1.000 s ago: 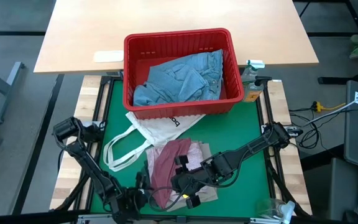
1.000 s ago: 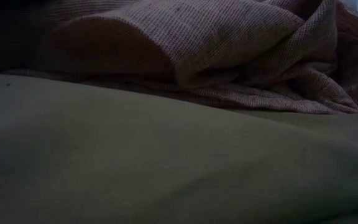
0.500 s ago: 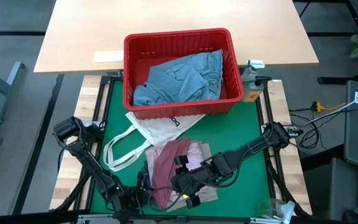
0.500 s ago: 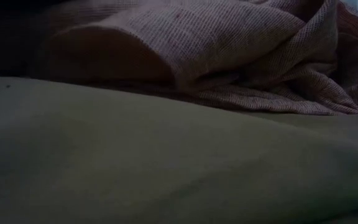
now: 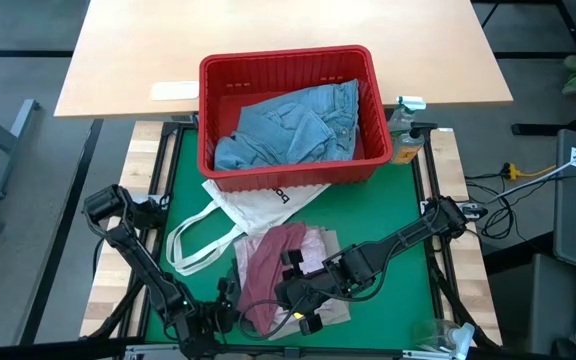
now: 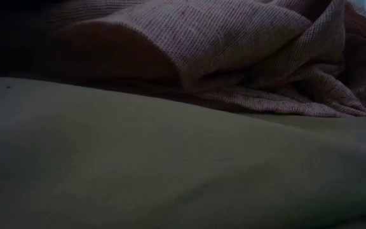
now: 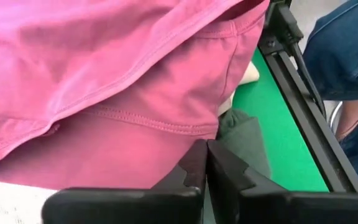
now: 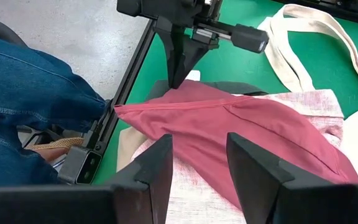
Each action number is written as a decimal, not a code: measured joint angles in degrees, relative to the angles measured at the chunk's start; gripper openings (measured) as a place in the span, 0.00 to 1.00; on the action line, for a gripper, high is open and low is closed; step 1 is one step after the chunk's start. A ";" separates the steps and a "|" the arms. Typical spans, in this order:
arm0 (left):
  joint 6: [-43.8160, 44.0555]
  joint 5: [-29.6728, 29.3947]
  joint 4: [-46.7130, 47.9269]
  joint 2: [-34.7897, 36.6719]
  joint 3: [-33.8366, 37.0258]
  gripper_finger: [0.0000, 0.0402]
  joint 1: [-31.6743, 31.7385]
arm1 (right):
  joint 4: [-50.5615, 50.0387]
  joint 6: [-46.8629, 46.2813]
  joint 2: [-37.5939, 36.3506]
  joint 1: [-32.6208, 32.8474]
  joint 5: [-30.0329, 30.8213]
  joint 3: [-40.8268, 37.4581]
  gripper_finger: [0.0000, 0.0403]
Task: Fold laundry
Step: Fold the purple panty
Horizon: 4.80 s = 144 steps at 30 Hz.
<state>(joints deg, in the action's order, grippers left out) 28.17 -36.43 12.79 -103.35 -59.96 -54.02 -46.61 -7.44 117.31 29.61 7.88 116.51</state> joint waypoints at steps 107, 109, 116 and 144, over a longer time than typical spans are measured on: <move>-19.67 1.12 9.16 14.05 0.00 0.00 20.37 | -0.28 0.04 0.01 0.00 0.09 0.00 0.37; -19.60 1.16 9.18 14.05 0.00 0.01 21.05 | -0.30 0.22 0.01 0.00 0.83 0.00 0.37; -19.59 1.12 9.18 14.16 0.00 0.02 21.69 | -3.12 0.26 0.01 -0.02 3.23 0.00 0.37; -19.79 4.02 15.50 18.03 -0.04 0.01 21.32 | -7.47 -5.27 1.38 -5.29 8.16 -0.07 0.37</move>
<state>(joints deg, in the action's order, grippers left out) 8.38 -32.41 28.29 -85.32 -60.01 -32.70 -54.08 -12.71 118.69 24.32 16.04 116.44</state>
